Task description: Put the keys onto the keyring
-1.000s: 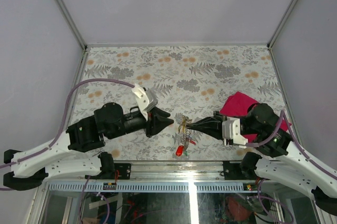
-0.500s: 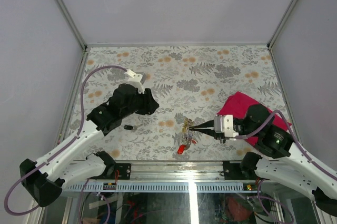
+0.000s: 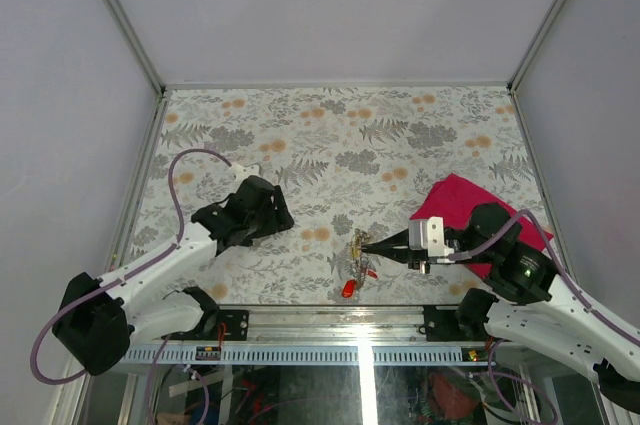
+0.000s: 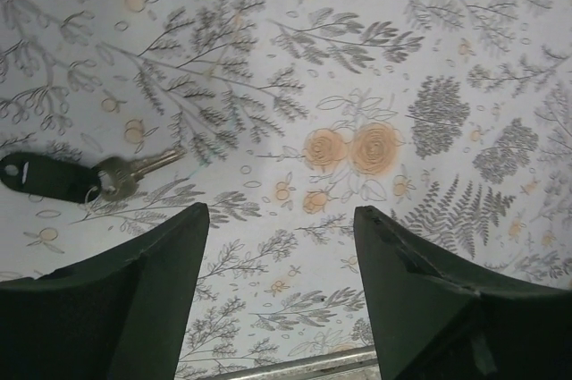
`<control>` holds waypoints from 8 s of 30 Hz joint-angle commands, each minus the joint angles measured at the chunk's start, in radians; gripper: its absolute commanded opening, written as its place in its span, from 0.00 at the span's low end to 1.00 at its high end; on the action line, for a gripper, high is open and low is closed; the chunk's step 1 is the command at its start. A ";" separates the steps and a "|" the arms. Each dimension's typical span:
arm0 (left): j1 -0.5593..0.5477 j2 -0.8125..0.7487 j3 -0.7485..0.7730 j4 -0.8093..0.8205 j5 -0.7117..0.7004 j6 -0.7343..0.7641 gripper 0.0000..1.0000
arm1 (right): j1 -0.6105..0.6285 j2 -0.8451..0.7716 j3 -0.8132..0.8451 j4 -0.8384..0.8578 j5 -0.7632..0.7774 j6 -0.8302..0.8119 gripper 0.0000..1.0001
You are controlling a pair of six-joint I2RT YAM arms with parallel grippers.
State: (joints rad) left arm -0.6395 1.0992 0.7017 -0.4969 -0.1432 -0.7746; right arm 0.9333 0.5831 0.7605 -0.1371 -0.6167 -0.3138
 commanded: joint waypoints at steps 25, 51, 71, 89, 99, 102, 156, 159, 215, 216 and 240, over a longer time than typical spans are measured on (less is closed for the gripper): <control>0.193 -0.172 -0.354 0.113 -0.032 -0.178 0.50 | 0.002 -0.026 -0.044 0.149 0.003 0.090 0.00; 0.204 -0.170 -0.346 0.109 -0.047 -0.126 0.00 | 0.001 0.003 -0.038 0.153 -0.020 0.107 0.00; 0.064 -0.248 0.136 0.035 0.310 0.512 0.00 | 0.001 0.047 0.037 0.026 0.011 0.123 0.00; -0.370 -0.086 0.668 -0.153 0.454 0.974 0.00 | 0.002 0.064 0.045 0.171 0.079 0.242 0.00; -0.451 -0.072 0.683 -0.170 0.447 1.002 0.00 | 0.001 0.084 0.078 0.295 0.074 0.450 0.00; -0.459 -0.070 0.685 -0.173 0.445 1.007 0.00 | 0.001 0.090 0.092 0.308 0.092 0.486 0.00; -0.515 -0.054 0.697 -0.193 0.395 1.005 0.00 | 0.001 0.123 0.071 0.302 0.165 0.575 0.00; -0.516 -0.051 0.692 -0.193 0.397 1.004 0.00 | 0.002 0.108 0.059 0.338 0.179 0.584 0.00; -0.532 -0.114 0.481 -0.063 0.184 0.801 0.04 | 0.001 -0.081 0.027 0.205 0.466 0.380 0.00; -0.532 -0.129 0.445 -0.041 0.153 0.768 0.11 | 0.002 -0.084 0.039 0.160 0.495 0.358 0.00; -0.536 0.101 -0.027 0.313 0.241 0.596 0.49 | 0.001 -0.151 0.075 -0.176 0.701 0.359 0.00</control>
State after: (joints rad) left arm -1.1656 1.1522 0.6739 -0.2939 0.0322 -0.2928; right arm 0.9340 0.4465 0.7849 -0.3599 0.0643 0.0593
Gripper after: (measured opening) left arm 0.491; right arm 0.010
